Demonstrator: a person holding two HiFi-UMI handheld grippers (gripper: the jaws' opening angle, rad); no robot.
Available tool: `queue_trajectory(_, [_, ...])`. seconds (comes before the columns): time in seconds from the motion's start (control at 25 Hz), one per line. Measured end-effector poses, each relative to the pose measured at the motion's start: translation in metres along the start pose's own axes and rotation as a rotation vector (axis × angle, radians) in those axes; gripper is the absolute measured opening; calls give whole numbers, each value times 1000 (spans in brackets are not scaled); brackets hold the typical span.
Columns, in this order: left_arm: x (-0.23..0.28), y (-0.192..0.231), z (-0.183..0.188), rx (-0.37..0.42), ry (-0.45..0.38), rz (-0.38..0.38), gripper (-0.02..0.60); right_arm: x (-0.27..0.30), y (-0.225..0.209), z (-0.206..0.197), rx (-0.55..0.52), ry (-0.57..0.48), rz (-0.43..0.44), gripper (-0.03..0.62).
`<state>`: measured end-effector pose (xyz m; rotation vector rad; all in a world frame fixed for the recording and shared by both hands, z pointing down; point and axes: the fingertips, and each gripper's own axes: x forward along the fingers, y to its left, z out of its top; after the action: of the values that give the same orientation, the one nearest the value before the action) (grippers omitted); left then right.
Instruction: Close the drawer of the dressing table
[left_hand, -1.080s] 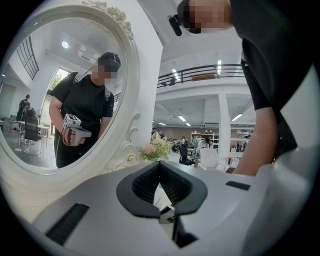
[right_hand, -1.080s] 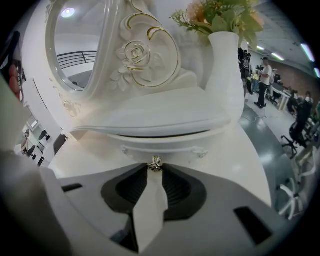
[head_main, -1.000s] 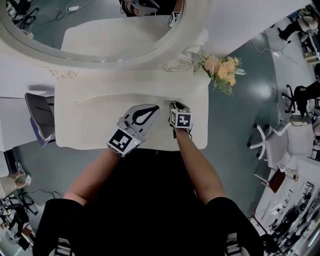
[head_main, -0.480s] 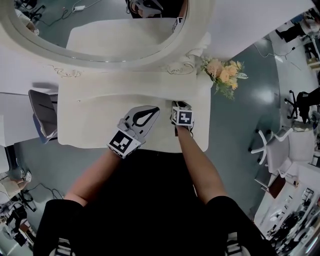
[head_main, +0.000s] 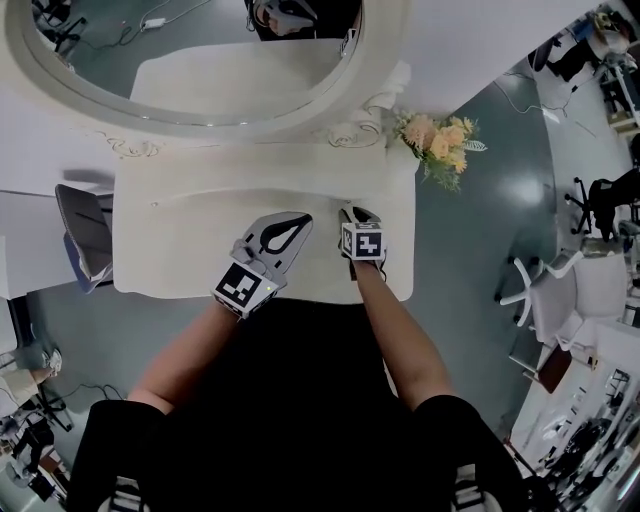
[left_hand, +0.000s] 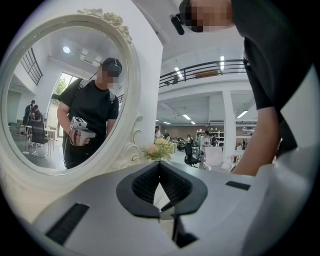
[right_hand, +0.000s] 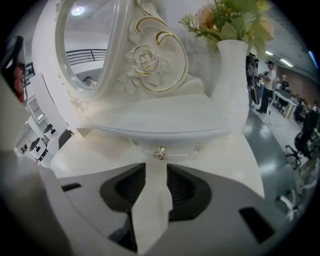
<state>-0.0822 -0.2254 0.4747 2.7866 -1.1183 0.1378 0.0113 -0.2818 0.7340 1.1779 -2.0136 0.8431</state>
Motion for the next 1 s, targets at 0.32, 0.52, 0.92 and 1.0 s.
queue_trajectory(0.32, [-1, -12, 8, -1, -29, -17, -5, -75, 7, 15, -39, -208, 30, 117])
queue_trajectory(0.52, [-2, -16, 19, -3, -42, -19, -5, -141, 36, 55, -173, -401, 90, 90])
queue_trajectory(0.92, [-10, -18, 43, -23, -73, -17, -5, -258, 93, 111, -206, -672, 193, 3])
queue_trajectory(1.0, [-11, -18, 47, -24, -73, -20, -5, -269, 98, 117, -213, -688, 202, 2])
